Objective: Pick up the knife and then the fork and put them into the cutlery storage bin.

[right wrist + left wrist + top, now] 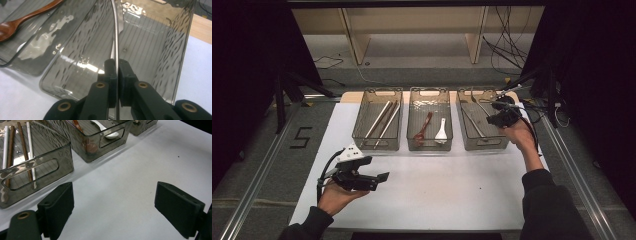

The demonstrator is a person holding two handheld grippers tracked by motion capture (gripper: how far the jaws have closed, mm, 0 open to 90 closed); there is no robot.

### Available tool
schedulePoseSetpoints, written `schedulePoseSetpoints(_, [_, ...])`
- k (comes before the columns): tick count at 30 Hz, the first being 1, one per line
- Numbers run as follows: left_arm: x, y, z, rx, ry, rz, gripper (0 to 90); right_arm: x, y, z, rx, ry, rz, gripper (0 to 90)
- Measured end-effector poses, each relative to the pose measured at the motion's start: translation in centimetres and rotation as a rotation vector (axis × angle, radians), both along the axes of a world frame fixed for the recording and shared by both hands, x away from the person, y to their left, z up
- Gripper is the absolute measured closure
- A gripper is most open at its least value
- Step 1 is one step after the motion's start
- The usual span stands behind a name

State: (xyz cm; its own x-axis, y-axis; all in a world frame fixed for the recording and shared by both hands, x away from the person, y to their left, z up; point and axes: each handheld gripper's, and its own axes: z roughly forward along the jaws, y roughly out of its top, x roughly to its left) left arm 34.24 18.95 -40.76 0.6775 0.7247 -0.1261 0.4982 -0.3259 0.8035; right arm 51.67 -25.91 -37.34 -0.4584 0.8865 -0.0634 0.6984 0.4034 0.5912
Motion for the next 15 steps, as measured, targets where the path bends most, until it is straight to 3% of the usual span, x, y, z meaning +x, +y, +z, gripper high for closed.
schedulePoseSetpoints(15, [0.0, 0.0, 0.0, -0.001, 0.004, -0.002, 15.4, 1.4, -0.4, -1.2, -0.009, 0.041, -0.073, 87.0])
